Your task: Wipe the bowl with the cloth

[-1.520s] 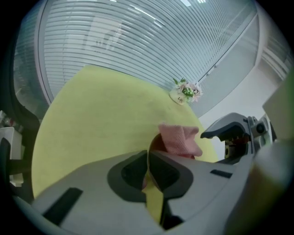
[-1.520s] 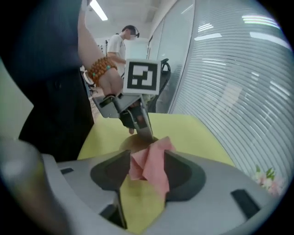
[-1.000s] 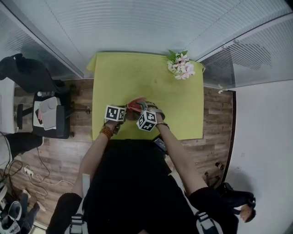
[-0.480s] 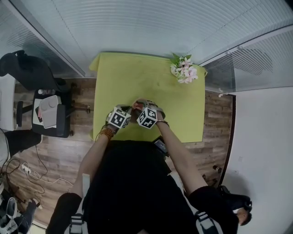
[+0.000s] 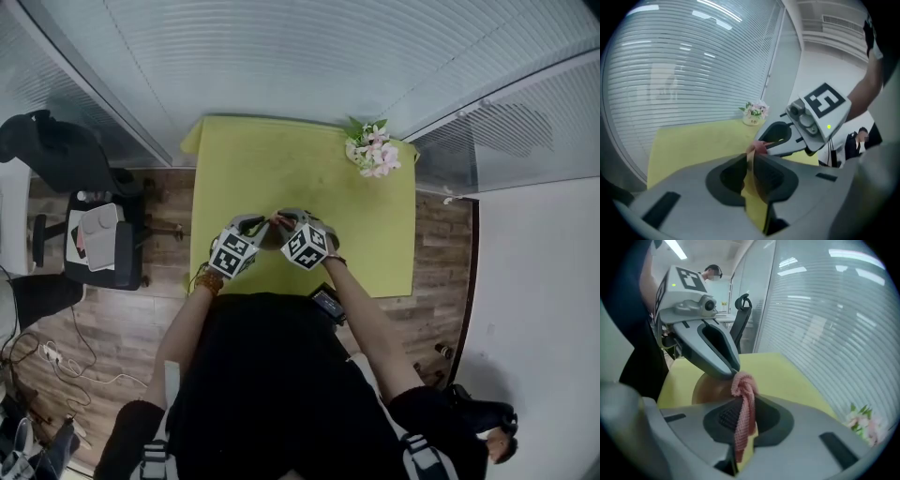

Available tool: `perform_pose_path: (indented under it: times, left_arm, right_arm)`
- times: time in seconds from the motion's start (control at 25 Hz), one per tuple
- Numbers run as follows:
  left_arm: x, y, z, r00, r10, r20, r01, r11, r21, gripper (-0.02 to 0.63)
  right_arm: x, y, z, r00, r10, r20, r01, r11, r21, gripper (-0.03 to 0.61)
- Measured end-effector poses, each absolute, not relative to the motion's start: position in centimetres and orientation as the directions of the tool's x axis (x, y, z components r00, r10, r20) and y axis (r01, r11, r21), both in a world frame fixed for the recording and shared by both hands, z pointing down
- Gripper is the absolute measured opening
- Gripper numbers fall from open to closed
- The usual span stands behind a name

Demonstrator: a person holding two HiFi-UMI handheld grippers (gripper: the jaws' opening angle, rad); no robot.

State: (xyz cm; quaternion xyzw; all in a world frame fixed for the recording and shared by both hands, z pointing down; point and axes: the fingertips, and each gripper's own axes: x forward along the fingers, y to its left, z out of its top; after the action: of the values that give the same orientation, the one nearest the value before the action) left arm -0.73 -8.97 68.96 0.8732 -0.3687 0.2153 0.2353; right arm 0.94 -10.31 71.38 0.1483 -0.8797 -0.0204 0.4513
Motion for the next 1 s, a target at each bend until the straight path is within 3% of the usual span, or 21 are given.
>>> perform_pose_path:
  times: [0.24,0.44,0.76,0.84,1.0]
  left_arm:
    - [-2.0,-11.5,63.7,0.625,-0.601,0.498,-0.765,-0.598,0.237,0.074]
    - [-1.0,-11.9,61.8,0.601,-0.573,0.557,-0.735,-0.67,0.104,0.118]
    - [-1.4,-13.2,61.1,0.501,-0.612,0.612,-0.74,-0.67,-0.064,0.12]
    - [-1.8,-13.6,60.3,0.476,-0.648,0.595,-0.769,-0.635,-0.077,0.057]
    - [-2.4,-13.8,57.1,0.461,-0.723,0.514,-0.82,-0.569,-0.066,0.04]
  right_arm:
    - [0.4,-12.7,64.6,-0.567,-0.528,0.633,-0.393,0.848,0.355,0.029]
    - [0.9,-13.6,62.7,-0.549,-0.587,0.595,-0.431,0.809,0.4,0.029]
    - [0.9,-14.0,58.1,-0.588,-0.642,0.492,-0.419,0.762,0.493,0.029]
    - [0.5,-13.3,56.7,-0.602,-0.653,0.46,-0.384,0.741,0.55,0.029]
    - [0.5,-13.2,54.5,-0.571,-0.716,0.402,-0.374,0.662,0.649,0.035]
